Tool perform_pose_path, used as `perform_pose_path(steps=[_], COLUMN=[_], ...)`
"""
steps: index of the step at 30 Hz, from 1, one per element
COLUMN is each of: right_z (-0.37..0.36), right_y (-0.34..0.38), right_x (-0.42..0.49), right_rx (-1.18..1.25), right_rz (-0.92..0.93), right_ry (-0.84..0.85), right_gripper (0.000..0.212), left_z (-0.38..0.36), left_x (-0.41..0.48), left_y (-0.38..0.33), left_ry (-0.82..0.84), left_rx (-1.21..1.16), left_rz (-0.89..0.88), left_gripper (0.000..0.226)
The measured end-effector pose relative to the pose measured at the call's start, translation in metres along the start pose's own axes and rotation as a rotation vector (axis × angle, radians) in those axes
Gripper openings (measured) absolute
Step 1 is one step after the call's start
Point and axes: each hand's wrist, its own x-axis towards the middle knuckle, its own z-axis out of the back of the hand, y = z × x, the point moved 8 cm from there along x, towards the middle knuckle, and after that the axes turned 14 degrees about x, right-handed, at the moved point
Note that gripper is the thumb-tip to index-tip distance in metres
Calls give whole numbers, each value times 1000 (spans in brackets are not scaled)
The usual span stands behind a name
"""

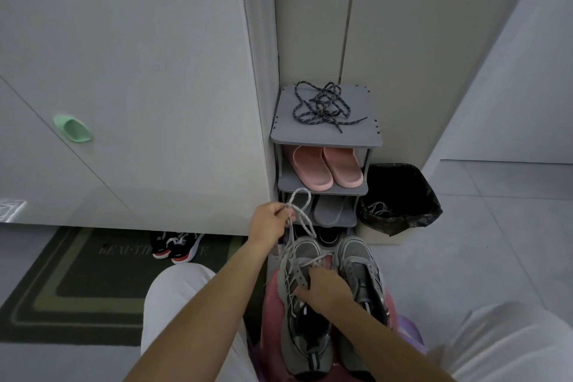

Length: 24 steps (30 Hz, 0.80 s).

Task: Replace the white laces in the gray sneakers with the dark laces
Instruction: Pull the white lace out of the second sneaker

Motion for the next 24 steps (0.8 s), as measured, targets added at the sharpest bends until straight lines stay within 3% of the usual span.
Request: perform_pose_path(steps=[8, 11, 14, 17, 21, 24], right_z=[6, 30, 50, 57, 69, 81], right_y=[0, 19, 40, 50, 59, 60], right_x=[10, 22, 31, 37, 37, 37], right_rx=[56, 128, 421, 465, 368, 429], right_rz=[-31, 29, 80, 111, 147, 190], right_ry=[23, -72, -135, -171, -175, -219], right_gripper=[49, 36, 5, 26, 24, 17], left_z=[35, 22, 12, 10, 5, -4], left_x=[8, -1, -10, -13, -11, -17], left_y=[-46, -43, -35, -22, -6, 4], left_ry=[-88, 20, 62, 39, 40, 122], left_rx=[-81, -85, -124, -93, 197, 94], left_rz=[-54, -3, 39, 57, -6, 29], left_gripper=[16, 14, 12, 19, 28, 29])
